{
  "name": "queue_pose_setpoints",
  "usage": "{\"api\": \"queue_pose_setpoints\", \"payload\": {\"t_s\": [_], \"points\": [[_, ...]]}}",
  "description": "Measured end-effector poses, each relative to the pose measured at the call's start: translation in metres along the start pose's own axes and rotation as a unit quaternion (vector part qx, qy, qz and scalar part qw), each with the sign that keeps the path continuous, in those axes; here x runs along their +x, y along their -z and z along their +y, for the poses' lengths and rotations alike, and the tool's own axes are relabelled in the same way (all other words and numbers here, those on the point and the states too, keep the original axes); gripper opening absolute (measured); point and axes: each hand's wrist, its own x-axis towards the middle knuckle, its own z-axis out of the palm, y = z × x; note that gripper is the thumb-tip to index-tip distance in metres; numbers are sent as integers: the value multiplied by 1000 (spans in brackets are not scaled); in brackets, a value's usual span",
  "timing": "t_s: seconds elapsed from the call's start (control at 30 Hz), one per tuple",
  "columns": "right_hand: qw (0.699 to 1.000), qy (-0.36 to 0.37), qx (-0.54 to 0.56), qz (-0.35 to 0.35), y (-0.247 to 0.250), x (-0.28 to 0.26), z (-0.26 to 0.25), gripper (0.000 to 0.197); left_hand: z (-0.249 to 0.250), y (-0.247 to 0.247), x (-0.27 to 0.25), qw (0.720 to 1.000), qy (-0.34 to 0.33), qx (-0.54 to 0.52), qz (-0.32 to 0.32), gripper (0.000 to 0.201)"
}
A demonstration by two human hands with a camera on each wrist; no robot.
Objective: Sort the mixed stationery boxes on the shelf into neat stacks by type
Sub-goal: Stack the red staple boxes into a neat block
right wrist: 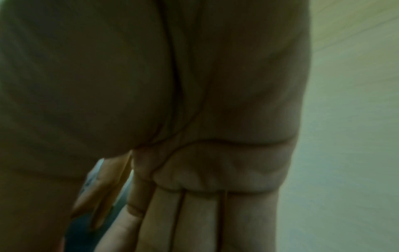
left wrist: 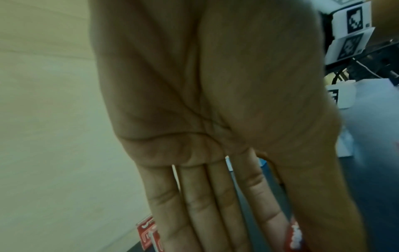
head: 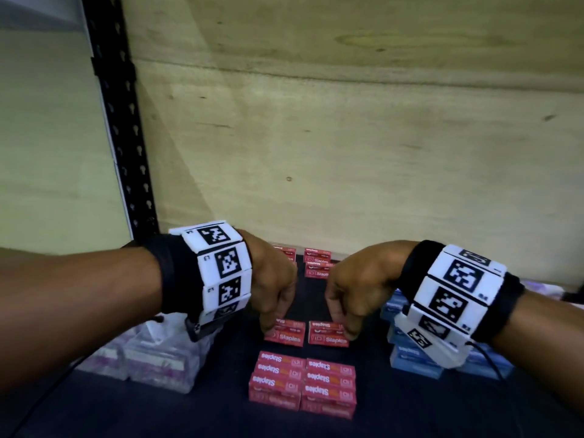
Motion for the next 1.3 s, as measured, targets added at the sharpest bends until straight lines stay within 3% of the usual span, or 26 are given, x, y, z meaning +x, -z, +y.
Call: {"api": "queue_pose_setpoints", "payload": {"t_s": [0.17, 0.27, 0.4, 0.63, 1.3], "points": [[999, 26, 24, 7, -16, -14, 0, 18, 8, -8, -15, 998, -43, -24, -33, 21], [999, 30, 18, 21, -22, -19, -2, 20, 10, -13, -23, 999, -47, -7, -16, 24], [999, 34, 12, 24, -26, -25, -3, 22, 9, -16, -30, 998, -46, -10, -49, 34], [999, 53, -9, 4, -26, -33, -2, 38, 9, -24, -36, 998, -55, 3, -20, 35], [997, 75, -5, 5, -26, -32, -4, 36, 10, -28, -37, 997, -68, 31, -13, 30]]}}
